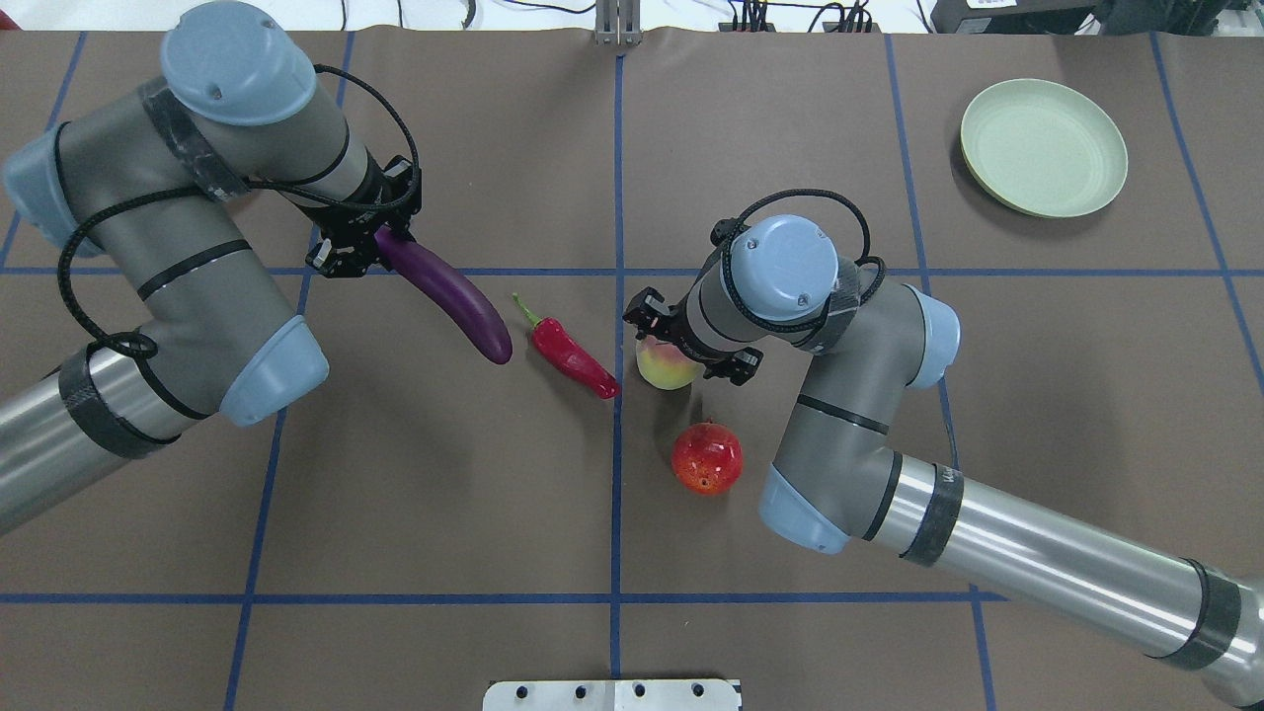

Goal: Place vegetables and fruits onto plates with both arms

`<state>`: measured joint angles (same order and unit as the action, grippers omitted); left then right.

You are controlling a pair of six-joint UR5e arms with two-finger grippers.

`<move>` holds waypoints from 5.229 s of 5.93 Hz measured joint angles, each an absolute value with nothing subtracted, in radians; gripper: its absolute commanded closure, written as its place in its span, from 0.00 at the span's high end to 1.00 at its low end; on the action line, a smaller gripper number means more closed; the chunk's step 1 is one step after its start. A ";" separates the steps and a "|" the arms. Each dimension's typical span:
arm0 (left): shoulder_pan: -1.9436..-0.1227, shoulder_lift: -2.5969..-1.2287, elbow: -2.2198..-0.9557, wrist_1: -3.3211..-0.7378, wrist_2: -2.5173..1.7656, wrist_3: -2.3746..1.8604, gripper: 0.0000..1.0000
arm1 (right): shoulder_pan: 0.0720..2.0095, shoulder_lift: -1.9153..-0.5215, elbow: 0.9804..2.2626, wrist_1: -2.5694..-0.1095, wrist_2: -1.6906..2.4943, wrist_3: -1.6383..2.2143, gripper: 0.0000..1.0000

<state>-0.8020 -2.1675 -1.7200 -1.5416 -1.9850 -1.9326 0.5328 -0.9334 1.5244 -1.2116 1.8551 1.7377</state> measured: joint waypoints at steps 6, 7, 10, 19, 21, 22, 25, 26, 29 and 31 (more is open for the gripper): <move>-1.026 -2.167 -1.401 -1.665 -2.006 -1.111 0.00 | 0.667 -0.908 1.545 -1.204 1.861 1.710 0.00; -1.088 -2.170 -1.282 -1.726 -2.059 -0.908 0.00 | 0.734 -0.913 1.542 -1.207 1.876 1.667 0.00; -1.190 -2.287 -0.898 -1.864 -2.138 -0.664 0.00 | 0.906 -0.977 1.495 -1.206 1.974 1.431 0.00; -1.208 -2.486 -0.560 -2.087 -1.985 -0.746 1.00 | 1.175 -1.036 1.092 -1.157 2.075 0.833 0.00; -1.200 -2.511 -0.696 -2.024 -2.055 -0.910 1.00 | 1.184 -1.036 1.029 -1.100 2.064 0.829 0.99; -1.167 -2.487 -0.856 -1.929 -2.087 -1.034 1.00 | 1.184 -1.035 1.019 -1.094 2.062 0.828 1.00; -0.978 -2.336 -1.336 -1.794 -2.137 -1.622 1.00 | 1.199 -1.031 1.070 -1.095 2.073 0.831 1.00; -0.886 -2.324 -1.407 -1.788 -2.101 -1.803 1.00 | 1.206 -1.036 1.134 -1.110 2.112 0.836 1.00; -0.661 -2.357 -1.444 -1.755 -1.996 -2.106 1.00 | 1.113 -1.097 1.444 -1.224 2.224 1.043 1.00; -0.581 -2.374 -1.425 -1.748 -1.966 -2.148 0.99 | 1.032 -1.125 1.577 -1.232 2.227 1.215 1.00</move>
